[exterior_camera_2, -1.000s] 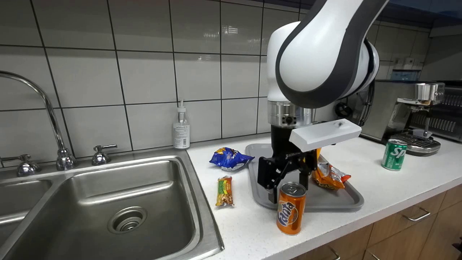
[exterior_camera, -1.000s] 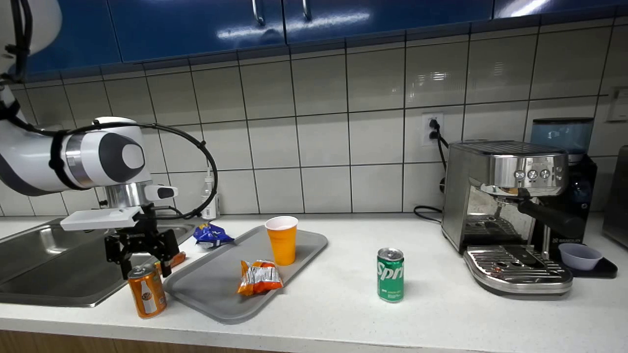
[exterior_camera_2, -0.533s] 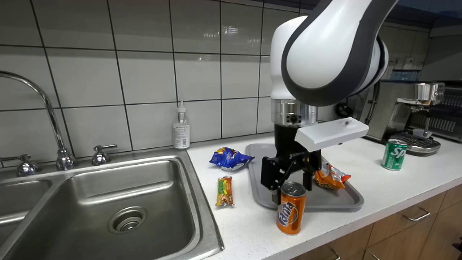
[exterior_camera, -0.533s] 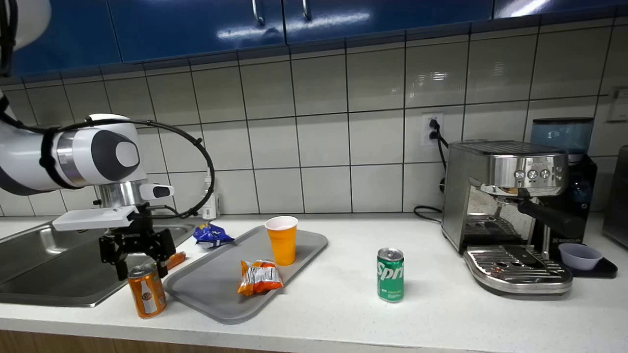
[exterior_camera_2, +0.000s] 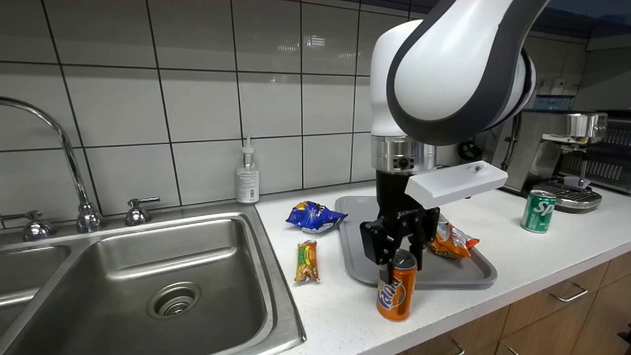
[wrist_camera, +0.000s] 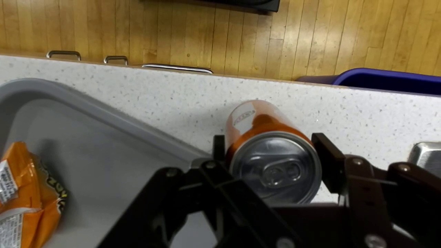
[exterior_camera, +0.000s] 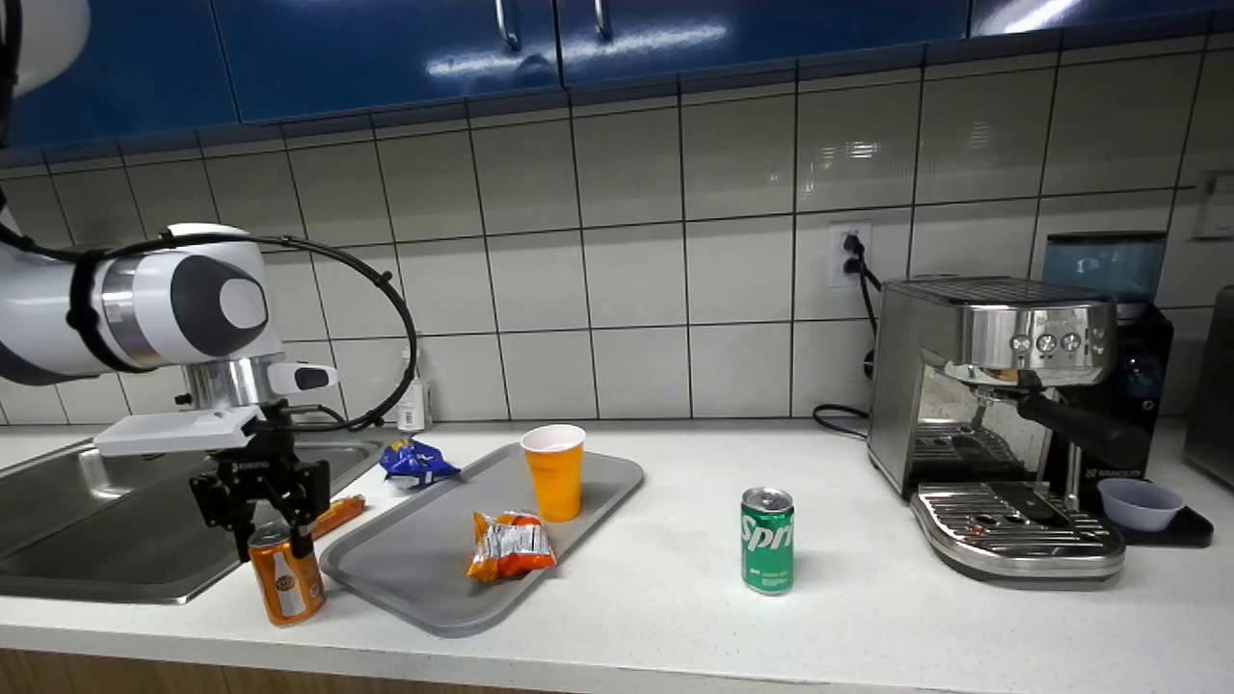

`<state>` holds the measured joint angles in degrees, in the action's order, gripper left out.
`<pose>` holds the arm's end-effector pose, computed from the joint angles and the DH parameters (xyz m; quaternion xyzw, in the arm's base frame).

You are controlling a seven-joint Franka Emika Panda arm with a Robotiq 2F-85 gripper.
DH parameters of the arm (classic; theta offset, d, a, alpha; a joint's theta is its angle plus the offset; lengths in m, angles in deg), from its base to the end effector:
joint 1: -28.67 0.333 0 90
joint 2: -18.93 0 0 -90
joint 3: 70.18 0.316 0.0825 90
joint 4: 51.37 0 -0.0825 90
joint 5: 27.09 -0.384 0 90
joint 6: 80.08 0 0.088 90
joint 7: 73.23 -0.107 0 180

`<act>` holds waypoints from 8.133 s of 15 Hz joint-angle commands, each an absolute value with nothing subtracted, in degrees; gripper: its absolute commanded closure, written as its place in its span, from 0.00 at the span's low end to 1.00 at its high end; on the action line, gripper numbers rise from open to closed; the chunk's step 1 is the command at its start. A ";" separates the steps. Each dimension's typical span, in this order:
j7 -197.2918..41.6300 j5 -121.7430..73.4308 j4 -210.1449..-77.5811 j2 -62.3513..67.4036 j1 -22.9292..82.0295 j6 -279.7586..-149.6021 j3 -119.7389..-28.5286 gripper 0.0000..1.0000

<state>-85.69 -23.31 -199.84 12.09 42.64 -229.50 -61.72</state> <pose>0.3977 0.1676 0.2076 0.9920 0.1158 -0.0462 0.0214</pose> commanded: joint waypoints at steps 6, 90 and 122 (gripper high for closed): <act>-88.35 -23.47 -200.40 15.46 42.28 -228.81 -61.19 0.62; -122.11 -17.36 -177.60 2.39 48.87 -232.31 -76.17 0.00; -122.32 -17.37 -166.73 -13.59 51.47 -231.25 -68.13 0.00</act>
